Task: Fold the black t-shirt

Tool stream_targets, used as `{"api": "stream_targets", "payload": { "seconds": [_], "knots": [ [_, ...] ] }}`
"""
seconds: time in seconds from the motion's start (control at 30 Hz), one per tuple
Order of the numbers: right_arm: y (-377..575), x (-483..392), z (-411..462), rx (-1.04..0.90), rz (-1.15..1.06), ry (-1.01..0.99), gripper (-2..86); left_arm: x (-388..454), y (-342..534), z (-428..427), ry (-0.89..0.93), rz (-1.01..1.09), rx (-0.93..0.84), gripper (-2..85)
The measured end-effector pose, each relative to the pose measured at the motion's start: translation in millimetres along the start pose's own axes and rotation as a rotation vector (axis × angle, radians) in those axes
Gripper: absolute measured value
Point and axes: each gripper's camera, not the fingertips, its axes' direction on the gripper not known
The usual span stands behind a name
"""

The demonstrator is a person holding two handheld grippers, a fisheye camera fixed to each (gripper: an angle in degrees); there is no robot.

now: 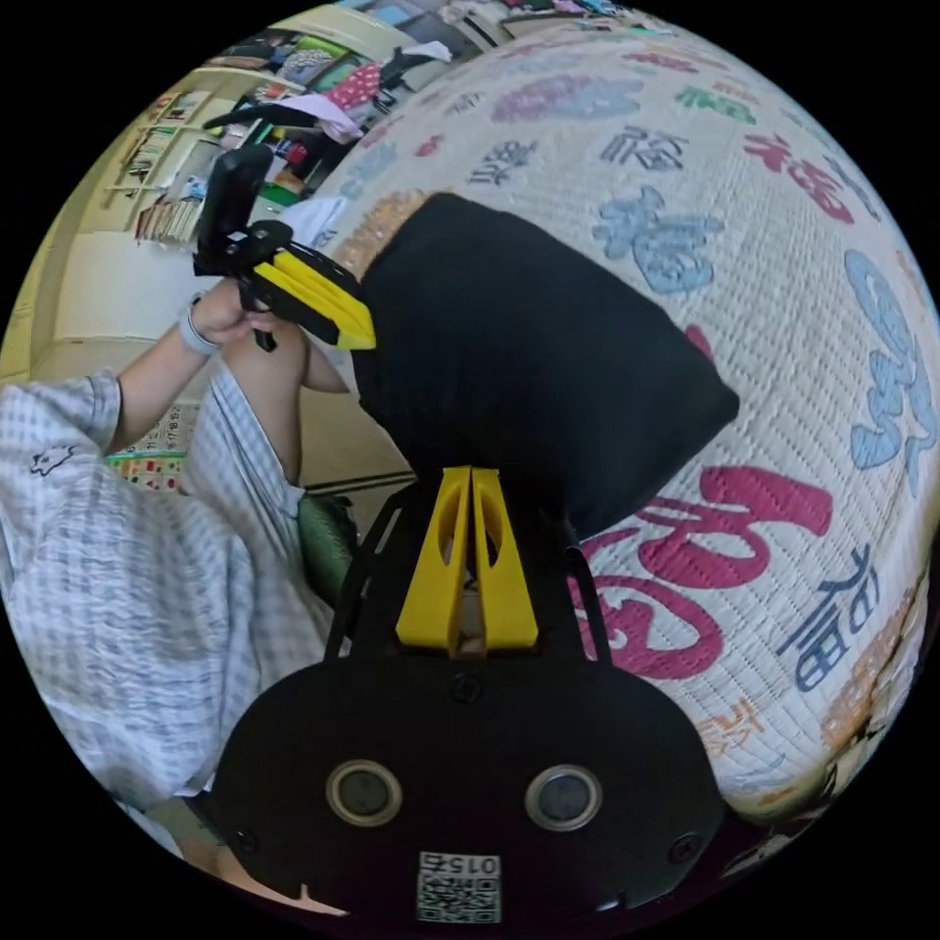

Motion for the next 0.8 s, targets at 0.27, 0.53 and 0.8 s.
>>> {"api": "stream_targets", "payload": {
  "seconds": [0.27,0.53,0.8],
  "knots": [
    [10.4,38.4,-20.4,0.107,0.076,-0.162,-0.1,-25.3,16.5,-33.6,0.094,-0.086,0.059,1.7],
    [18.0,127.0,-63.4,0.356,0.393,-0.223,8.8,-97.8,17.0,-90.7,0.158,-0.346,0.276,9.5],
    [-3.9,155.4,-45.6,0.301,0.414,-0.302,0.3,-139.1,27.5,-86.9,0.324,-0.415,0.276,1.0]
  ]
}}
